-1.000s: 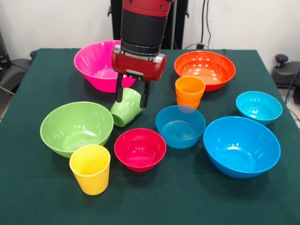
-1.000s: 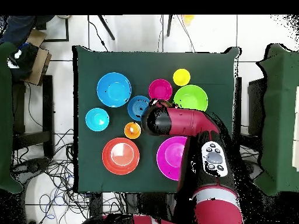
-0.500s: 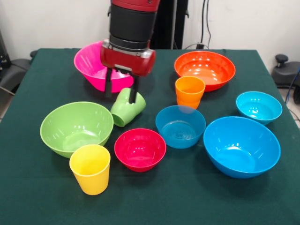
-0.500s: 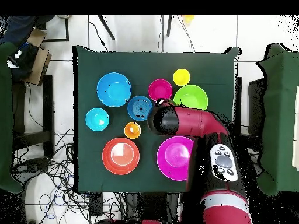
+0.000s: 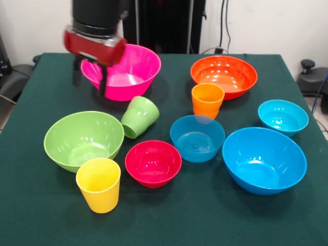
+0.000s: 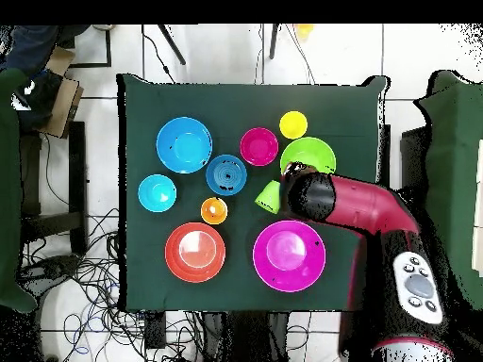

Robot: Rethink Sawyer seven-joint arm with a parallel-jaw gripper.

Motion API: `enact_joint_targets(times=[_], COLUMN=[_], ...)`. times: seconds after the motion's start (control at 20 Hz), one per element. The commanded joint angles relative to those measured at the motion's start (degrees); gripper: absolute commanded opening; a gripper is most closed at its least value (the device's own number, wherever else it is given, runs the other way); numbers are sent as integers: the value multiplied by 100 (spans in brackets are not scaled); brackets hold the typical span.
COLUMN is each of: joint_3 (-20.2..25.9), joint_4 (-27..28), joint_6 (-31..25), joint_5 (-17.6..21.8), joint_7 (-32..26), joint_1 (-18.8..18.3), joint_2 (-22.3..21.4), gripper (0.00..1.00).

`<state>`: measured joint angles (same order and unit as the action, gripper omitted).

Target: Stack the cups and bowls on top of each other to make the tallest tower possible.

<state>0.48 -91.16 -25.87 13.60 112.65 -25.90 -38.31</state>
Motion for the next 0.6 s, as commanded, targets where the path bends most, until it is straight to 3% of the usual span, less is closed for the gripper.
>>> enact_joint_targets(times=[0.05, 0.6], joint_3=[730, 860], joint_4=[188, 144], joint_6=[-642, -597], joint_5=[562, 704], joint_7=[-1246, -995], joint_1=[-265, -301], joint_2=[-32, 0], gripper=[100, 100])
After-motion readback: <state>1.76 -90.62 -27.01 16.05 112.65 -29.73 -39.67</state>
